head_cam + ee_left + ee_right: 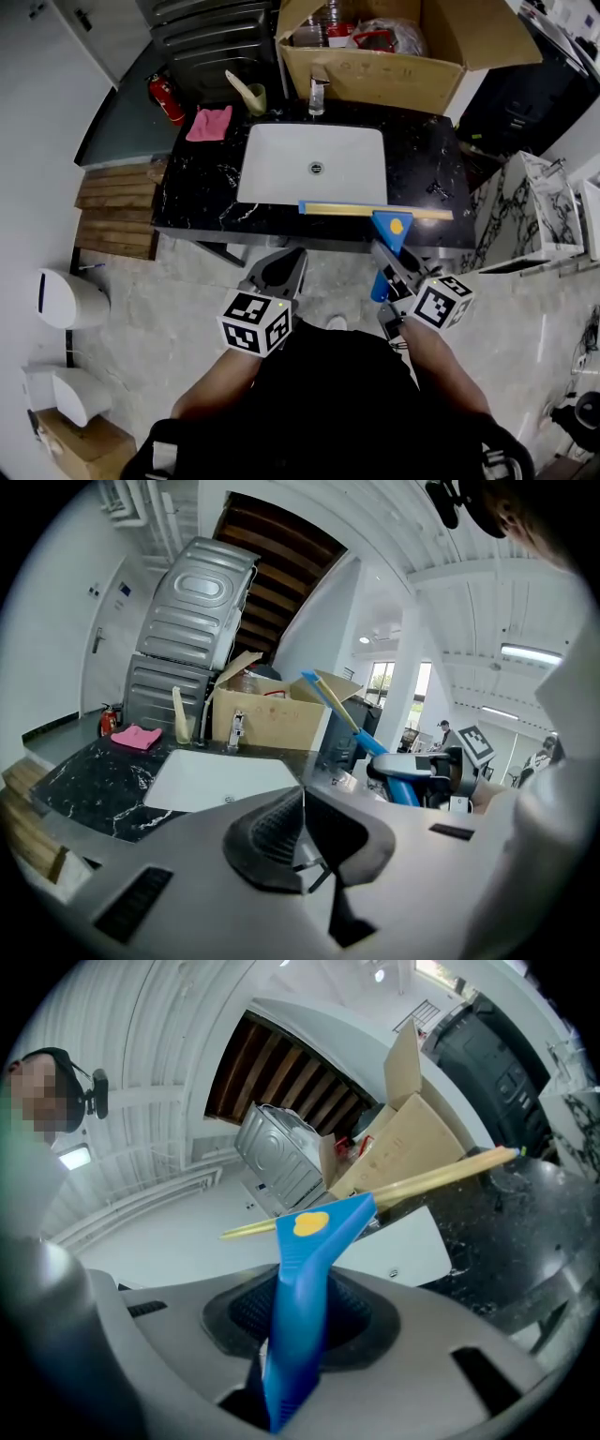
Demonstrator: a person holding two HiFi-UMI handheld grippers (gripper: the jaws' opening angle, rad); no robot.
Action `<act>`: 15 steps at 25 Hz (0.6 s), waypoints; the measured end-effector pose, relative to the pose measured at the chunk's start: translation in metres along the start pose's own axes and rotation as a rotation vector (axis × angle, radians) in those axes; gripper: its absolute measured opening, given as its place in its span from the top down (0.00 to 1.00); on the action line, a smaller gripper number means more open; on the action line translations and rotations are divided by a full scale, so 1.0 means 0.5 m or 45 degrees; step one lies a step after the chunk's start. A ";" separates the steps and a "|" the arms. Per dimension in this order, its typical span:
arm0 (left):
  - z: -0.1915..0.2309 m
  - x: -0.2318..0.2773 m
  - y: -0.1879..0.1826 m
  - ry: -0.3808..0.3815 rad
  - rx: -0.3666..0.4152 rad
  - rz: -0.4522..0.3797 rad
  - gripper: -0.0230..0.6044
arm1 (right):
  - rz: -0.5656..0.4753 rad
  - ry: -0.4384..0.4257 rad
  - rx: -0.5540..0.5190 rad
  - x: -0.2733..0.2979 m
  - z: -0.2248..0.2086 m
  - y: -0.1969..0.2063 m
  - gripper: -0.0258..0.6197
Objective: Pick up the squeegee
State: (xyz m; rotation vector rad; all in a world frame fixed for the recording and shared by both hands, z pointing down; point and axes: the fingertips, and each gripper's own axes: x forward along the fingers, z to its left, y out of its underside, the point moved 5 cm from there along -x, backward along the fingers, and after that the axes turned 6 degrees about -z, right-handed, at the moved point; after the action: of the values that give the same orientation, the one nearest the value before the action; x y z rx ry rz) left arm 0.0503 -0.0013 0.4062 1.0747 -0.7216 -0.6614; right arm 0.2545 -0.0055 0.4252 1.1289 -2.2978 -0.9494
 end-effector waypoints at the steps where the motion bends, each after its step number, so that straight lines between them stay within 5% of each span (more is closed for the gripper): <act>1: 0.001 -0.002 -0.002 0.007 0.007 0.001 0.94 | -0.003 0.001 0.000 0.000 0.004 0.001 0.79; 10: 0.046 -0.022 -0.051 0.118 0.102 0.021 0.94 | -0.049 0.042 -0.036 0.048 0.064 0.011 0.79; 15: 0.094 -0.041 -0.059 0.137 0.075 0.047 0.94 | -0.069 0.063 -0.060 0.082 0.102 0.021 0.79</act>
State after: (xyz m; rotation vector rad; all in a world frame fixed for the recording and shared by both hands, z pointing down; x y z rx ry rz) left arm -0.0031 -0.0205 0.3886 1.1398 -0.6697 -0.5488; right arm 0.1933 -0.0136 0.4004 1.1866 -2.2046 -0.9794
